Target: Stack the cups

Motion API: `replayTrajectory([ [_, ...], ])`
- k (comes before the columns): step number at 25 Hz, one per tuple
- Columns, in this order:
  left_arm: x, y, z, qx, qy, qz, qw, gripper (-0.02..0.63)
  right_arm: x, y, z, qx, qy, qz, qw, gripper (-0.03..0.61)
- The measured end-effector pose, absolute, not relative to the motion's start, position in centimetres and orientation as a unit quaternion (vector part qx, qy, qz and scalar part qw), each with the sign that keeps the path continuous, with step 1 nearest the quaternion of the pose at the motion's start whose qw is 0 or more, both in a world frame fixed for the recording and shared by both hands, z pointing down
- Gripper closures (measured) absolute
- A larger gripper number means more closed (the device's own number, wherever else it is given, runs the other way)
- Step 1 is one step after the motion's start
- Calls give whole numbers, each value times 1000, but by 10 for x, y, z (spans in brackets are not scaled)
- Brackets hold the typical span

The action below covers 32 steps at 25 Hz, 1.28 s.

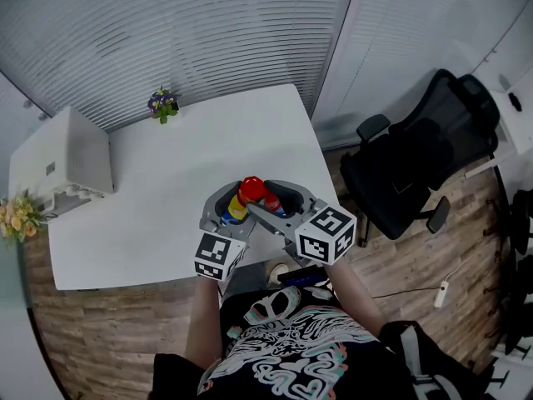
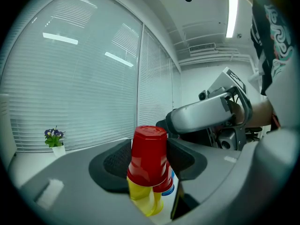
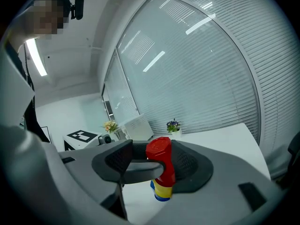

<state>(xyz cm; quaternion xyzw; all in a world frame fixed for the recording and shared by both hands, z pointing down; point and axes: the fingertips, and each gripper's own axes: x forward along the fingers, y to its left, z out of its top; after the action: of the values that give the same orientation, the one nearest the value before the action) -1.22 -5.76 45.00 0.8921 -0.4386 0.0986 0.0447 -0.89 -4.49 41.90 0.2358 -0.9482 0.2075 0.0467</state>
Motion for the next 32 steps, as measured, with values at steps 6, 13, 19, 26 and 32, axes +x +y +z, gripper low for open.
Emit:
replayTrajectory([
  [6,-10,-57,456,892,-435,112,47,383,-8,-46,423,240,-947,208,51,336],
  [13,-15,-58,455,891,-438,106,51,348,-5,-49,422,245,-946,207,48,336],
  [19,-36,-56,440,883,-463,54,59,313,10,-54,416,264,-940,213,22,334],
  [26,-62,-52,425,871,-487,4,62,313,39,-61,409,306,-929,207,-17,345],
  [32,-58,-47,436,869,-490,21,68,314,38,-56,418,304,-930,207,2,347],
])
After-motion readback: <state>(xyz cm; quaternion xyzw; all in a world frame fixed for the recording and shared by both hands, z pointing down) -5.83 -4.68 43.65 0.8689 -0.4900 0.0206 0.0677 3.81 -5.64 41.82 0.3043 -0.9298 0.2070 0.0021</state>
